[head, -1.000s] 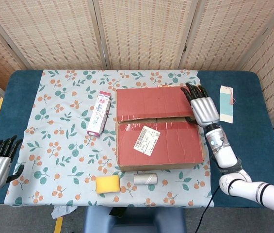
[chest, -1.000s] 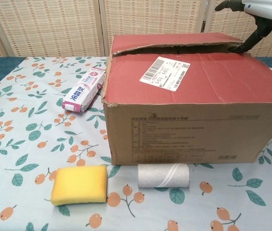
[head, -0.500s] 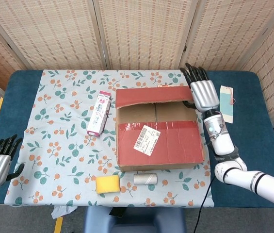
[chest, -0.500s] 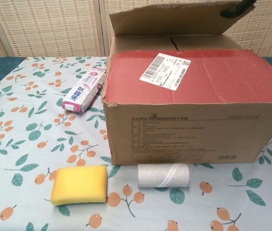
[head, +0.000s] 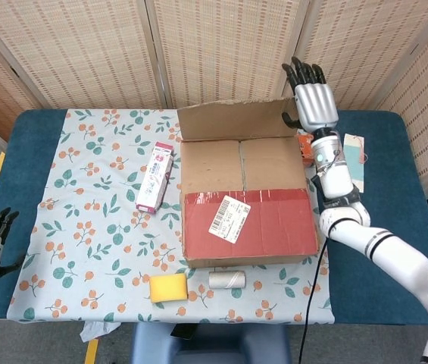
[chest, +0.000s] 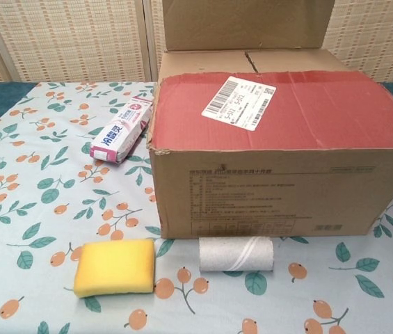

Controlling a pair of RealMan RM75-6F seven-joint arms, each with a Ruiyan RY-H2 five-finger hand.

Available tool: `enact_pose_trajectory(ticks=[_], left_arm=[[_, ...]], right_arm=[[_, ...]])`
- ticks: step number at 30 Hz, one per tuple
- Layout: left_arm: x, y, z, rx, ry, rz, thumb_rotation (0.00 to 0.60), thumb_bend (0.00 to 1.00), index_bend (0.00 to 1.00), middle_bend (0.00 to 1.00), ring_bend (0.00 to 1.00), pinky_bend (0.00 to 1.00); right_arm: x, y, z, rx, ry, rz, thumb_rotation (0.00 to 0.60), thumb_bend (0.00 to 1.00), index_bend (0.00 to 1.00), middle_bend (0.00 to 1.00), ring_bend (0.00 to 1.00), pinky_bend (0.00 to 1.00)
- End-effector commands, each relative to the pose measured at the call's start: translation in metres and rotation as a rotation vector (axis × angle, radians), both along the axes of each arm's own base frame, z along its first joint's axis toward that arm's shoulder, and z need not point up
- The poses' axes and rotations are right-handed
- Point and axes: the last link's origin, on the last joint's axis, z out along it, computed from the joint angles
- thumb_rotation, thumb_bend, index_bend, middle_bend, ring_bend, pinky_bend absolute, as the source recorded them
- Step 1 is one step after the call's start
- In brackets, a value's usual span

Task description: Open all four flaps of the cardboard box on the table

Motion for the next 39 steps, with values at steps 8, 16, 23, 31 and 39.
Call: enact_pose_trajectory(ticks=[8,16,23,31,39], left_arm=[[-0.003,0.001,0.009,0.025,-0.044,-0.007,0.600,0.43,0.00,0.00,0.00,0.00],[-0.004,-0.004,0.010,0.036,-0.024,-0.008,0.600,0.43,0.00,0.00,0.00,0.00],[-0.004,-0.005,0.007,0.030,-0.016,-0.001,0.600,0.43,0.00,0.00,0.00,0.00],[-0.002,-0.004,0.004,0.036,0.008,0.002,0.600,0.43,0.00,0.00,0.00,0.00],[-0.003,-0.003,0.000,0.026,0.034,0.018,0.600,0.43,0.00,0.00,0.00,0.00]], right_arm=[[0.005,-0.041,-0.020,0.034,-0.044,-0.075,0.600,0.35,0.00,0.00,0.00,0.00],[-0.019,-0.019,-0.018,0.053,-0.036,0.021,0.600,0.35,0.00,0.00,0.00,0.00],[-0.034,0.029,0.008,0.167,-0.064,0.080,0.600,0.35,0.00,0.00,0.05,0.00],[-0.053,0.101,0.042,0.311,-0.078,0.033,0.600,0.35,0.00,0.00,0.05,0.00],[-0.073,0.145,0.040,0.462,-0.141,-0.052,0.600,0.35,0.00,0.00,0.11,0.11]])
